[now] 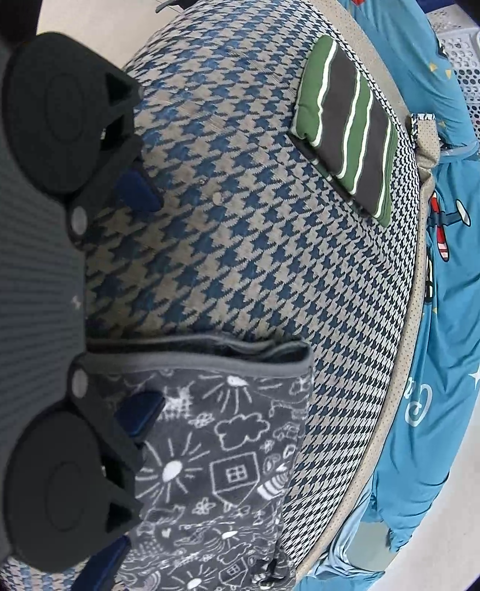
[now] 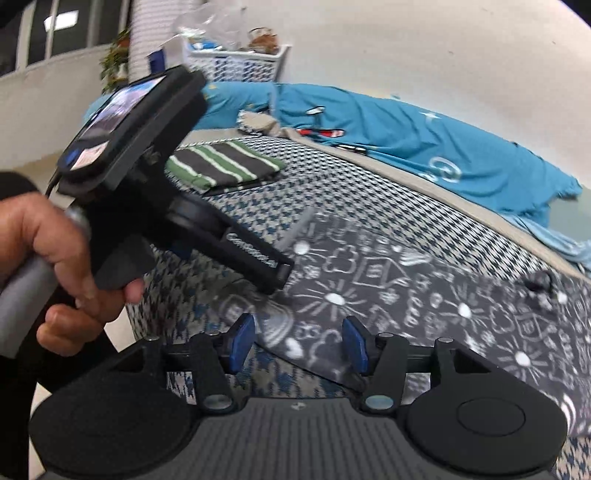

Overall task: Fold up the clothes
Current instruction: 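Grasp the hoodie edge with the right gripper while the left gripper grasps the hoodie end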

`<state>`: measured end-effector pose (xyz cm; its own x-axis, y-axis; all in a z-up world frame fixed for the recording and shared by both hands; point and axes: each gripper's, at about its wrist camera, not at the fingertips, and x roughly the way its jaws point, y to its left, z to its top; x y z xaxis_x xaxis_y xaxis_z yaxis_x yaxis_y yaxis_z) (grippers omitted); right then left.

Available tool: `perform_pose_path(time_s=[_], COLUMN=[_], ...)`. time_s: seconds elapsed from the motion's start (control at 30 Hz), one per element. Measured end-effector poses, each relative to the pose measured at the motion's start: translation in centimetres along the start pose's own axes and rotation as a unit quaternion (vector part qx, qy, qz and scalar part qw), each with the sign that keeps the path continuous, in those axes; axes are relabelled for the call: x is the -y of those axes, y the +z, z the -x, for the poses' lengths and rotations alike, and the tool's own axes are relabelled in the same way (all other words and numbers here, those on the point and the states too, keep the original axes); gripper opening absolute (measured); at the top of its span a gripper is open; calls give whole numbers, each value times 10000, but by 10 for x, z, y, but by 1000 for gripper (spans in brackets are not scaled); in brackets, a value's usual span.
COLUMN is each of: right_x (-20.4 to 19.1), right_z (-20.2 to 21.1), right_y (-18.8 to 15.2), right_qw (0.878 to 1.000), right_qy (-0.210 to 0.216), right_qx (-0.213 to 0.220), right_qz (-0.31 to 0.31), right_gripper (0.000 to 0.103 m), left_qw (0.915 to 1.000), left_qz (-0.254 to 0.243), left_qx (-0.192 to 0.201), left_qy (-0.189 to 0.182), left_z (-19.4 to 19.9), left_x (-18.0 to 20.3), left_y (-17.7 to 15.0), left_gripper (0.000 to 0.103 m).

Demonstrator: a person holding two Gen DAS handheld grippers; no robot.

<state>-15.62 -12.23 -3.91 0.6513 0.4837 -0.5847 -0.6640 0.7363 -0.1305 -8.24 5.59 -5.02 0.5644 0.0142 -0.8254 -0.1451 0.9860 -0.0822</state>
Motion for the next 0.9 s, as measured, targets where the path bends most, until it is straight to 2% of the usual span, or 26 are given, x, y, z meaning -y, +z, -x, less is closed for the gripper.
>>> perform_pose_path(time_s=[0.3,0.47,0.57,0.67,0.9], right_x=[-30,-46,-55,-59,-61], right_z=[-16,-26,-35,-46,-57], right_y=[0,0,-2,-5,-9], right_qw=[9964,9898,9838,9807,9773], right_qy=[37,-9,-177,-269,-338], right_qx=[17,46,26,-87,-17], right_qz=[845,1427,1785,1937,2091], right_gripper=[57,57,57,56,56], left_qw=[9992,9984,9979,9976,9959], left_qz=[258,330,401,426,528], left_qx=[-177,-151,-165,-174,-221], left_qy=[-256,-434,-490,-527,-694], left_z=[0,3,2,1,-3], left_x=[-10,-14,-18,-20,-24], left_y=[5,9,11,12,15], left_gripper=[103,103,103,103,103])
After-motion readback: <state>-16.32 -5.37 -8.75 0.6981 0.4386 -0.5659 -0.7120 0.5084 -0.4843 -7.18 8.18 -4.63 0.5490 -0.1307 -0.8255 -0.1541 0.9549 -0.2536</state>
